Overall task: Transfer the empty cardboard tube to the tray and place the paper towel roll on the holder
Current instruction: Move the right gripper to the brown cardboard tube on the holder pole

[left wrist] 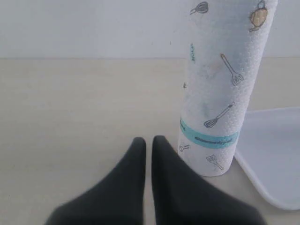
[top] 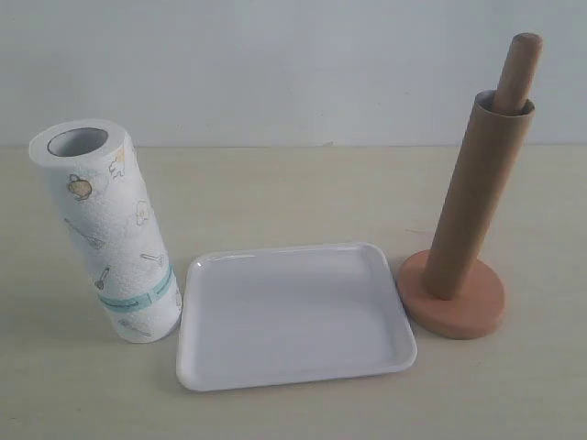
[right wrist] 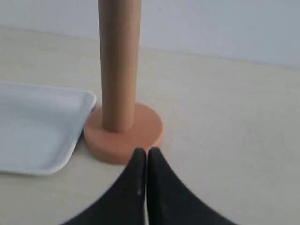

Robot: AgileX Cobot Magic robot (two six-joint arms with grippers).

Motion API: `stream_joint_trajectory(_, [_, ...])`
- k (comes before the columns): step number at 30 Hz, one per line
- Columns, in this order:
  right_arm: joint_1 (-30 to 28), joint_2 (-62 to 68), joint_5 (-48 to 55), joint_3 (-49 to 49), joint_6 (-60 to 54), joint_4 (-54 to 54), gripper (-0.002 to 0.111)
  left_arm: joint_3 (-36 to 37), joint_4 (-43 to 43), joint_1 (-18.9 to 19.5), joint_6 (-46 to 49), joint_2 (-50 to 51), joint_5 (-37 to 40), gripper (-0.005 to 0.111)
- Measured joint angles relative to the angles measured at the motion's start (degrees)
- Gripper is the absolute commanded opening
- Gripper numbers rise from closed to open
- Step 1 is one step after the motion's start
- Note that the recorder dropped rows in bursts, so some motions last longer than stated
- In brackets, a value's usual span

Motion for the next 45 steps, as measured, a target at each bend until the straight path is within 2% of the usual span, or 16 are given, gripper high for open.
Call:
stream_joint_trajectory(4, [0.0, 0.0, -14.3, 0.1, -1.6, -0.5, 0.000, 0.0, 0.0, 0.0, 0.0, 0.0, 0.0, 0.004])
stream_joint_trajectory(12, [0.0, -0.1, -60.2, 0.1, -1.7, -0.7, 0.000, 0.0, 0.0, 0.0, 0.0, 0.0, 0.0, 0.004])
stream_joint_trajectory(16, [0.0, -0.3, -75.9, -0.1, 7.7, -1.1, 0.000, 0.0, 0.0, 0.0, 0.0, 0.0, 0.0, 0.004])
stream_joint_trajectory(19, [0.0, 0.9, -74.0, -3.5, 10.8, -1.1, 0.000, 0.0, 0.0, 0.0, 0.0, 0.0, 0.0, 0.004])
stream_joint_trajectory(26, [0.0, 17.2, -55.2, -13.5, 13.2, -1.1, 0.000, 0.0, 0.0, 0.0, 0.0, 0.0, 0.0, 0.004])
stream_joint_trajectory(30, [0.0, 27.2, -52.8, -14.1, 14.5, -1.1, 0.000, 0.0, 0.0, 0.0, 0.0, 0.0, 0.0, 0.004])
stream_joint_trajectory(35, [0.0, 34.2, -51.1, -14.2, 25.5, -1.4, 0.000, 0.0, 0.0, 0.0, 0.0, 0.0, 0.0, 0.004])
stream_joint_trajectory(45, [0.0, 58.6, -46.4, -14.2, 40.6, -17.3, 0.000, 0.0, 0.0, 0.0, 0.0, 0.0, 0.0, 0.004])
